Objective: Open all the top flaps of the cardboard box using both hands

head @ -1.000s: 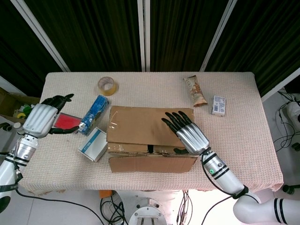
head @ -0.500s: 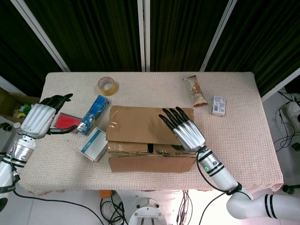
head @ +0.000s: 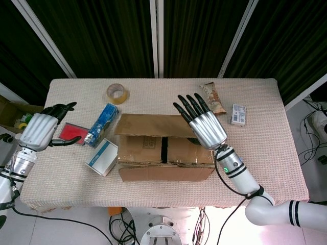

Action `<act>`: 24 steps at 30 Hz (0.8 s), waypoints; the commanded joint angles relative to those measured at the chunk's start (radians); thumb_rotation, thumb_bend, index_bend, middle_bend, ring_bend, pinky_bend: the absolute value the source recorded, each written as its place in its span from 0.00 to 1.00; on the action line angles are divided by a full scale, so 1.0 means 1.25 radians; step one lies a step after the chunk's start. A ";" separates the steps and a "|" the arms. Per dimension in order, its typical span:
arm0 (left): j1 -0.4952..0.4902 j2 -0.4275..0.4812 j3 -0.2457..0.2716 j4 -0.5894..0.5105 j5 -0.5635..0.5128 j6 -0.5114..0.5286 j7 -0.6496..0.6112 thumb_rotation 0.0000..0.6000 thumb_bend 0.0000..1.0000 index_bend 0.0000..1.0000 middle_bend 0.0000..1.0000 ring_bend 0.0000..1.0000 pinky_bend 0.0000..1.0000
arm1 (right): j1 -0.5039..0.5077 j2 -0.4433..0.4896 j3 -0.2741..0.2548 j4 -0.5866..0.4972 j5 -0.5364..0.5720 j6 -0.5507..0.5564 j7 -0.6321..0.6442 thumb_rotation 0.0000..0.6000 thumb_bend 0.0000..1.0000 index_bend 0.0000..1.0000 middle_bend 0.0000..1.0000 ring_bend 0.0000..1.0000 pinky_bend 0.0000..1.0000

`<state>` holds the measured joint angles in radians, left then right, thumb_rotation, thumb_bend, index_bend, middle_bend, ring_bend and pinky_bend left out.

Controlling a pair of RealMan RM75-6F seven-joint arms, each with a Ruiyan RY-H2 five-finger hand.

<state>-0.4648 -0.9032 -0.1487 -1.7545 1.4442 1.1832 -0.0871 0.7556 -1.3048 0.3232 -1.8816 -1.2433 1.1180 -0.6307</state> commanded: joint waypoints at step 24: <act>0.015 0.037 -0.002 -0.020 0.012 0.023 -0.013 0.11 0.10 0.09 0.22 0.16 0.27 | 0.245 -0.113 0.099 0.312 0.251 0.012 -0.117 1.00 0.24 0.00 0.00 0.00 0.00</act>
<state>-0.4466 -0.8581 -0.1517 -1.7787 1.4584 1.2110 -0.1041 1.0650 -1.4533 0.4550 -1.4860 -0.9286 1.1289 -0.7880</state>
